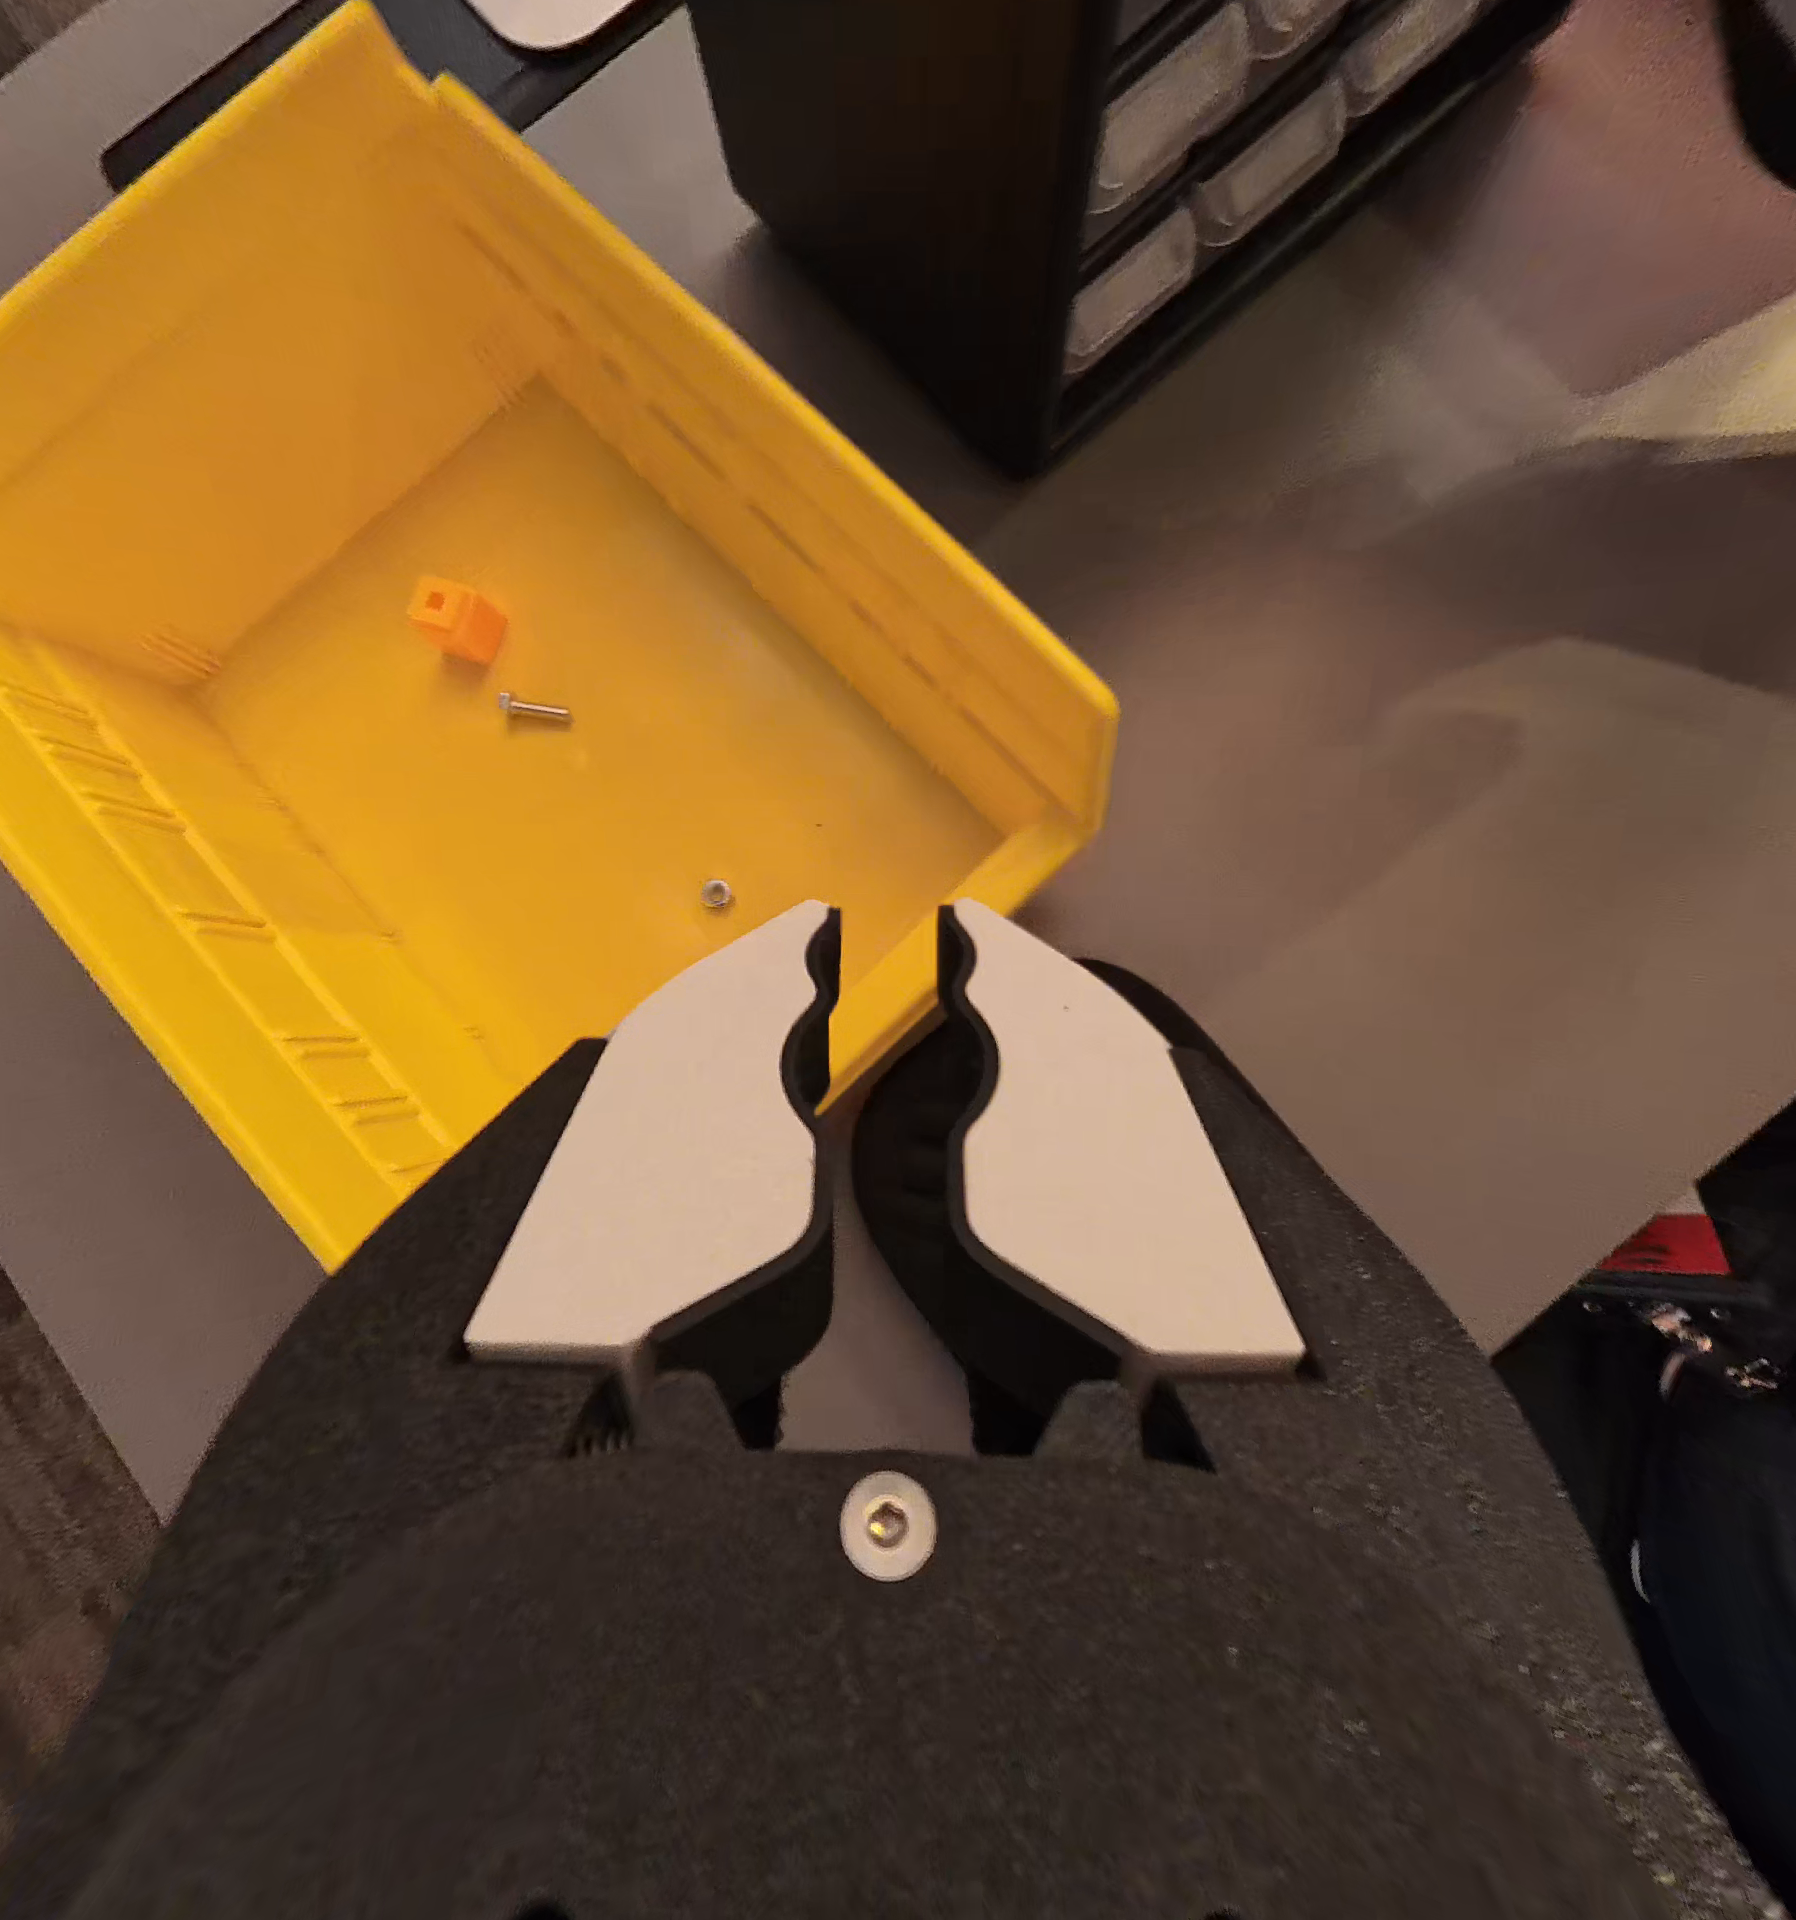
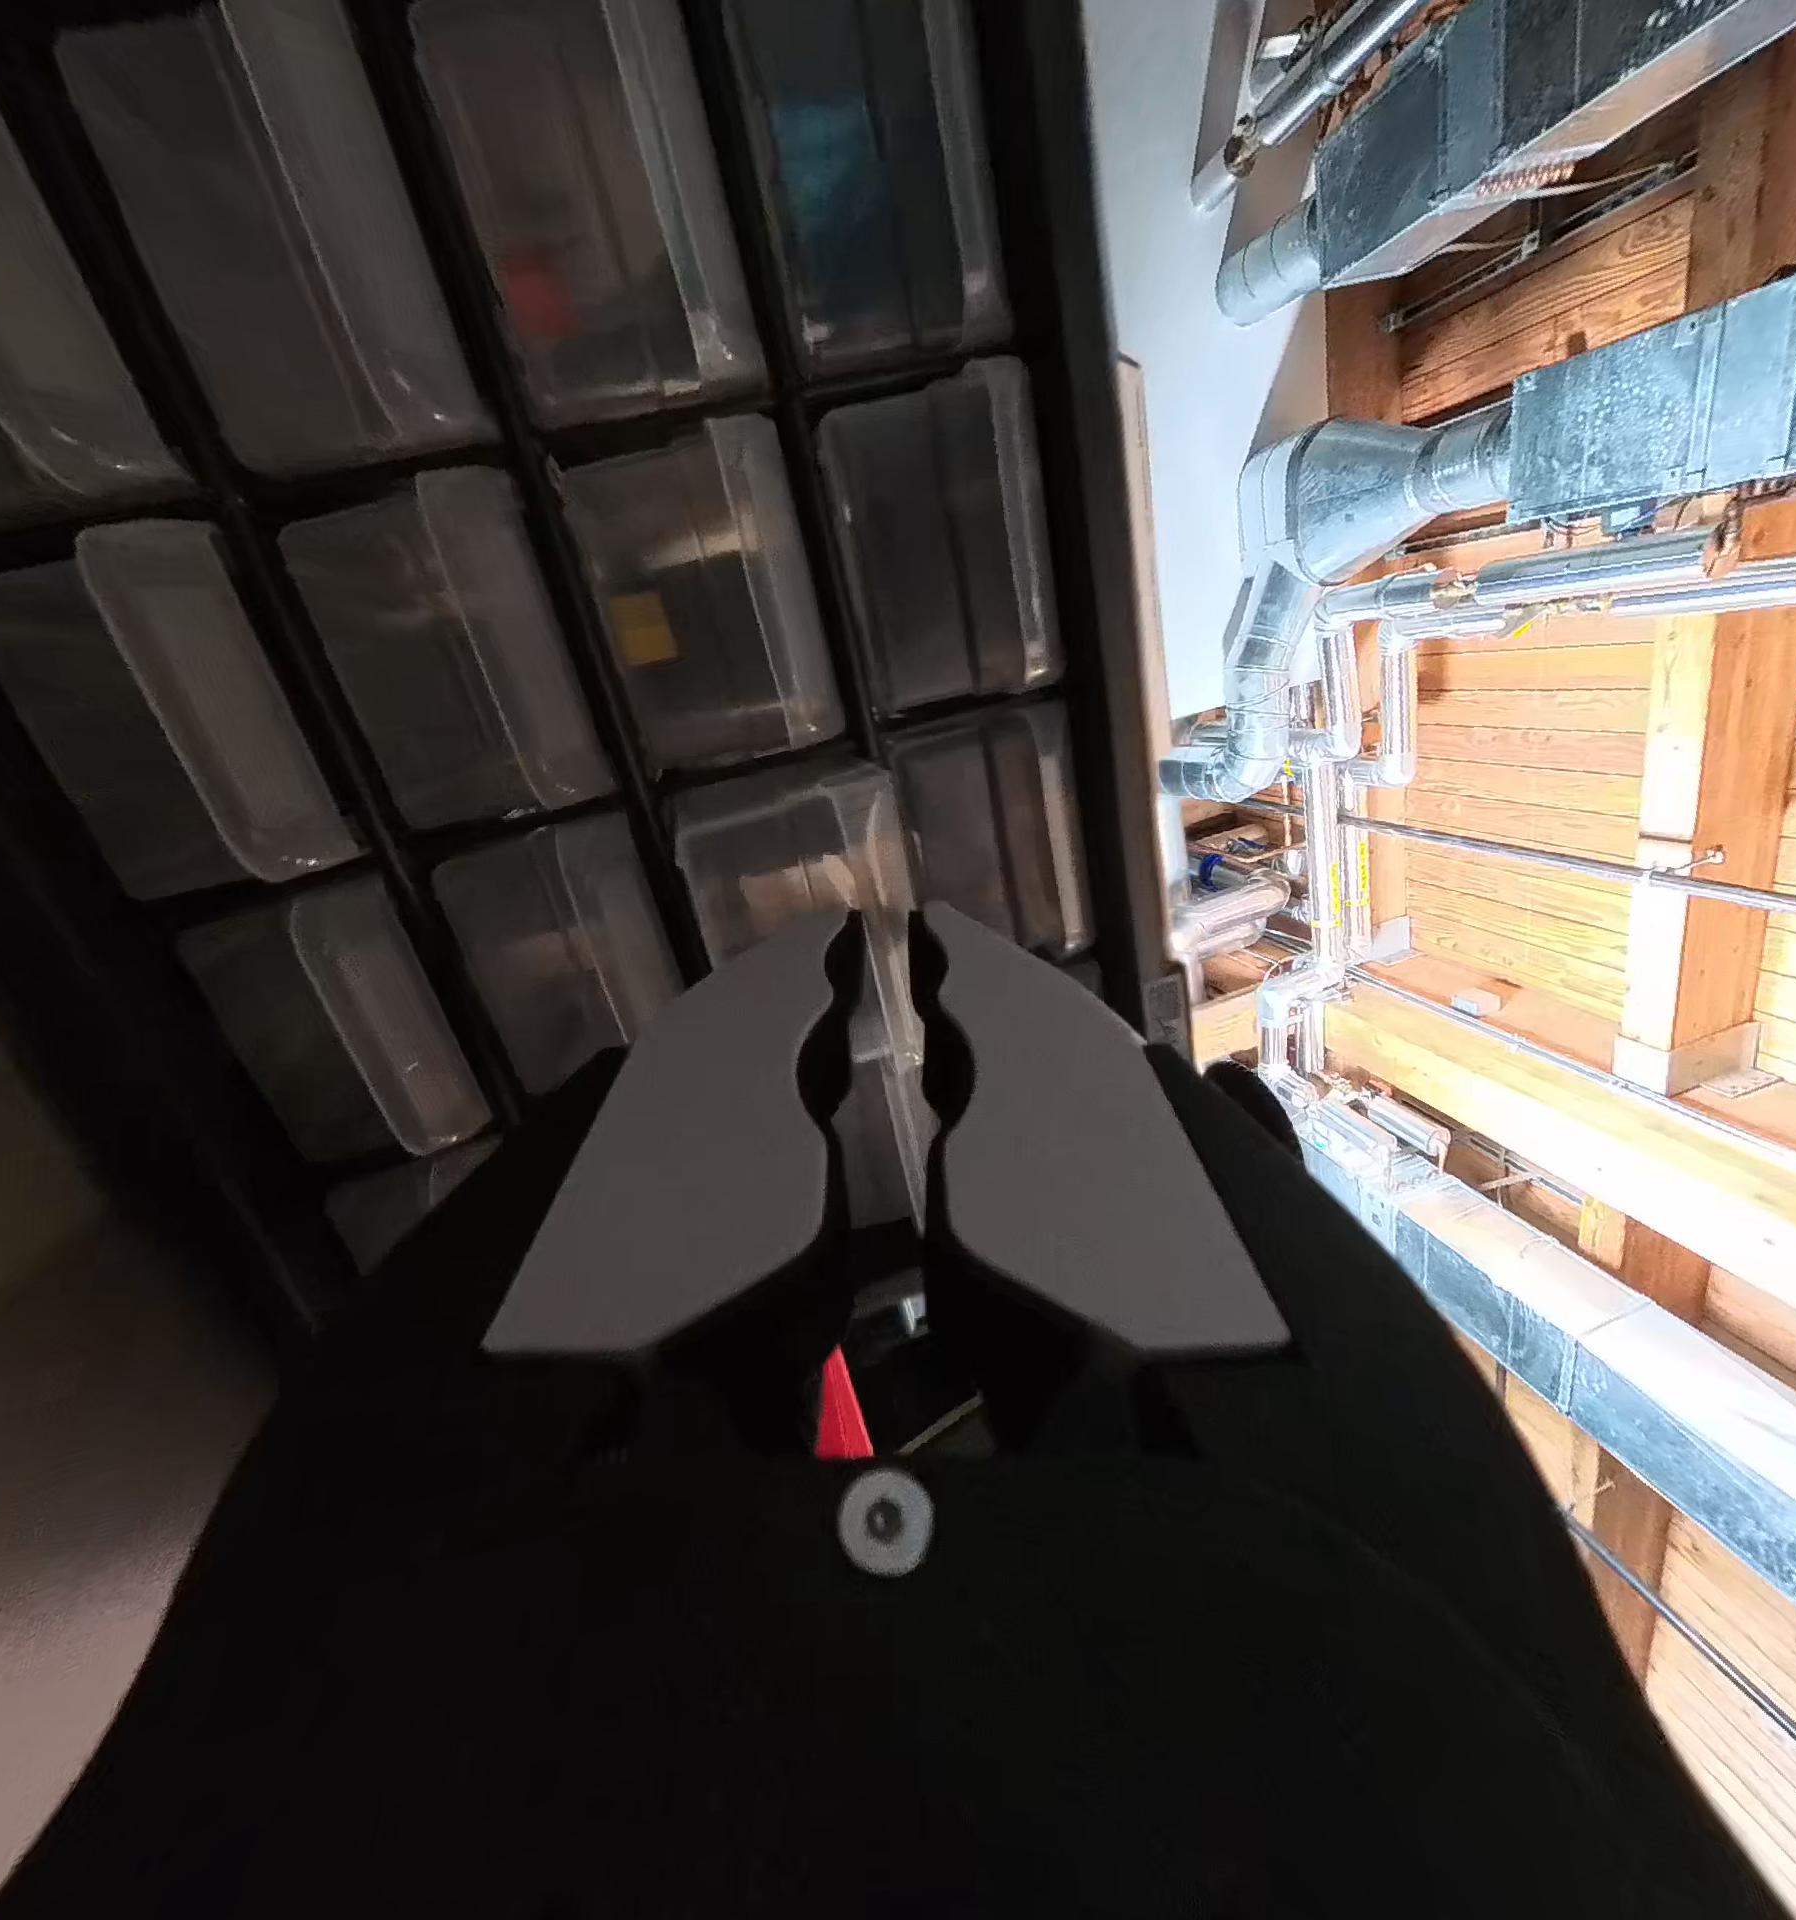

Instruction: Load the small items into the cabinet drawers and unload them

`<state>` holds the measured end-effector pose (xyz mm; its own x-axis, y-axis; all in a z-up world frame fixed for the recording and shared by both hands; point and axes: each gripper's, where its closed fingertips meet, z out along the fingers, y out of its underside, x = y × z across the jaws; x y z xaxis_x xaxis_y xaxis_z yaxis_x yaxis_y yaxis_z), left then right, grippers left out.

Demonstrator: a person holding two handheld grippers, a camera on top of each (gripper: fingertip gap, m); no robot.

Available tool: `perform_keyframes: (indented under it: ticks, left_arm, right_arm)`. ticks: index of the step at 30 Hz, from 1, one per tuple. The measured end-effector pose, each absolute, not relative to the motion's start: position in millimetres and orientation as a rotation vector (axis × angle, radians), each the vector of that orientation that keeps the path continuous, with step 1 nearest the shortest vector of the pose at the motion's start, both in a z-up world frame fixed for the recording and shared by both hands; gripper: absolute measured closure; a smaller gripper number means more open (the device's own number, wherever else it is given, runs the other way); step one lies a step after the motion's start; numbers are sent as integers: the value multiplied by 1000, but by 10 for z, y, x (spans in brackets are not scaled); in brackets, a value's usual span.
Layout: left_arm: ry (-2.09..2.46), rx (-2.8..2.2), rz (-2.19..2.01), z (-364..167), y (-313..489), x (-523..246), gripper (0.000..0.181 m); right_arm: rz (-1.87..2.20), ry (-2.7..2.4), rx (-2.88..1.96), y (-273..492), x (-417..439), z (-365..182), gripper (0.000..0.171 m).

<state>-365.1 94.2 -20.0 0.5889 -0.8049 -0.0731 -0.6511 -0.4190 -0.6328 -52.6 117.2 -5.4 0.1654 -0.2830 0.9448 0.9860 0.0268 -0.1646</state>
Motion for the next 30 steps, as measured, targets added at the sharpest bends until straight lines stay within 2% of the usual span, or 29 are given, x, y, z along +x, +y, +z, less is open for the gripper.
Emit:
perform_keyframes:
  ticks: [9, 18, 27, 30]
  left_arm:
    - [1092, -2452, -122, -702, 1515, -3926, 163]
    - [1203, -2714, -158, -1349, 1597, -3808, 159]
    - [1254, -2701, -28, -1514, 1667, -3862, 160]
    - [1247, -2703, -54, -1522, 1686, -3849, 170]
  right_arm:
    - [-1190, -902, -1036, 804, -665, -52, 162]
    - [-1164, -893, -1049, 784, -643, -37, 162]
    - [-1143, -892, -1071, 802, -628, -46, 162]
    - [-1140, -894, -1075, 803, -627, -50, 162]
